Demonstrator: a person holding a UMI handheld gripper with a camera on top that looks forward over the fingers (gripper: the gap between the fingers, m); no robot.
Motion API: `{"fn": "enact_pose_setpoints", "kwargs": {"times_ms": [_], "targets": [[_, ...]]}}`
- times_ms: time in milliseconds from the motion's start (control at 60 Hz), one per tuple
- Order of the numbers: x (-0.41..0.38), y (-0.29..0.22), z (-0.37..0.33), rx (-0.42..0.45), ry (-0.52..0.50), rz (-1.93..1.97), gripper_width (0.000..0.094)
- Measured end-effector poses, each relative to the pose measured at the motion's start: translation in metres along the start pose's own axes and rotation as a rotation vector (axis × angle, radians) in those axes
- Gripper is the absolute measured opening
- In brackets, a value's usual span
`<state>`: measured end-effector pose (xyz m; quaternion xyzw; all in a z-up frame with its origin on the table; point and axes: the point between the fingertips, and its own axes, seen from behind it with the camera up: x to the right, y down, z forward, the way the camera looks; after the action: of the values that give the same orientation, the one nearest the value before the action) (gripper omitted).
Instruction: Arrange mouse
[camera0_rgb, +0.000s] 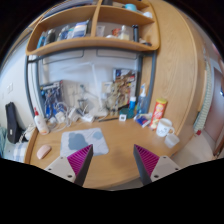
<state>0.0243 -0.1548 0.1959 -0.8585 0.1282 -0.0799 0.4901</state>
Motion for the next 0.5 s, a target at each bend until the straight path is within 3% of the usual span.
{"fn": "enact_pose_setpoints", "kwargs": {"times_ms": [267,500], "targets": [[-0.185,0.114,0.021,-0.181,-0.172,-0.057,0.0821],[-0.313,0.165,0.043,-0.272,-0.278,-0.127,0.082]]}}
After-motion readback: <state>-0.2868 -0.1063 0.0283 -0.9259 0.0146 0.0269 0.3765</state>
